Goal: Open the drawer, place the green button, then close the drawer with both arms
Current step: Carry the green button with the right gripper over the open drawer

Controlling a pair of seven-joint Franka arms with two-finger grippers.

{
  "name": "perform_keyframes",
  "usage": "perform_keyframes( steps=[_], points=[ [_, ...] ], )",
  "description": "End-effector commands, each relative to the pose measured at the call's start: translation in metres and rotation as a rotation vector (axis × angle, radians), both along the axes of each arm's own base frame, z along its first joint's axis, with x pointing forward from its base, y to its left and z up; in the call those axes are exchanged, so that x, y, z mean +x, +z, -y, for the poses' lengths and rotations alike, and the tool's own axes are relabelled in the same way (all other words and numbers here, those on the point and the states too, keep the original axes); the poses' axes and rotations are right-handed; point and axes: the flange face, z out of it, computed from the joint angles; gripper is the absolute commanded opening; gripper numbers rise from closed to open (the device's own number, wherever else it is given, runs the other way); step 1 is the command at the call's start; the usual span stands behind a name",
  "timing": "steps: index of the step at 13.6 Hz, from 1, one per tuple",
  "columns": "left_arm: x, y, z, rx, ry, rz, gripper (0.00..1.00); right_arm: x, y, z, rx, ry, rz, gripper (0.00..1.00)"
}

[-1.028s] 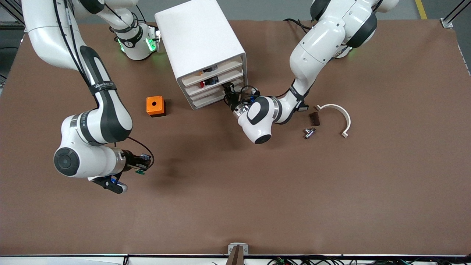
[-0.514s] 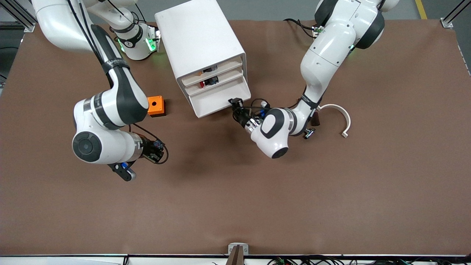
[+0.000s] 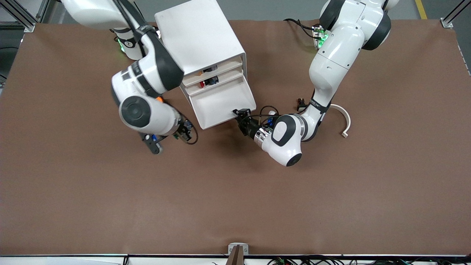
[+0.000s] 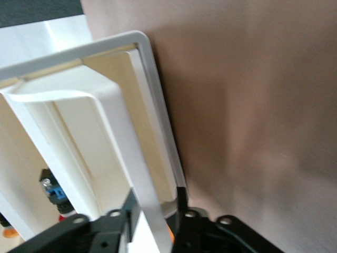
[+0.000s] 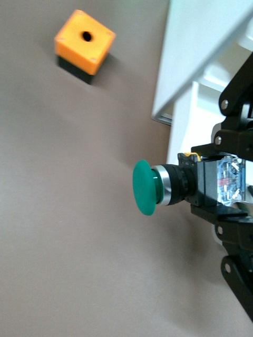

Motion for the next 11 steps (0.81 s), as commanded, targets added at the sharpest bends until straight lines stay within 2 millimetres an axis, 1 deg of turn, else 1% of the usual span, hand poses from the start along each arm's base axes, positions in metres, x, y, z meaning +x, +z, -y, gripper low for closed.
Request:
perform_keyframes(
  steps=[1,2,3,4,5,6,8,9,10,11],
  points=[
    [0.023,0.01,-0.021,0.015,0.031,0.055,0.89,-0.036,-0.008,-0.028,-0.022,-0.093,0.03,0.01],
    [0.032,0.015,-0.031,0.025,0.042,0.073,0.97,-0.045,-0.017,-0.037,-0.025,-0.106,0.037,0.01],
    [0.044,0.022,-0.042,0.037,0.057,0.102,0.99,-0.054,-0.026,-0.046,-0.023,-0.118,0.048,0.01],
    [0.062,0.031,-0.057,0.058,0.081,0.14,0.99,-0.062,-0.037,-0.054,-0.023,-0.138,0.061,0.01],
    [0.074,0.034,-0.073,0.081,0.101,0.163,0.99,-0.07,-0.049,-0.062,-0.019,-0.156,0.074,0.02],
    [0.082,0.035,-0.086,0.097,0.113,0.179,0.99,-0.079,-0.059,-0.069,-0.017,-0.169,0.085,0.02],
    [0.11,0.055,-0.121,0.138,0.152,0.255,0.98,-0.091,-0.074,-0.077,-0.014,-0.196,0.1,0.03],
    [0.12,0.064,-0.139,0.166,0.161,0.293,0.98,-0.099,-0.08,-0.084,-0.012,-0.212,0.108,0.04],
    [0.125,0.07,-0.151,0.177,0.155,0.321,0.98,-0.106,-0.087,-0.089,-0.011,-0.222,0.113,0.05],
    [0.131,0.081,-0.161,0.178,0.142,0.359,0.98,-0.109,-0.091,-0.091,-0.005,-0.235,0.122,0.08]
  ],
)
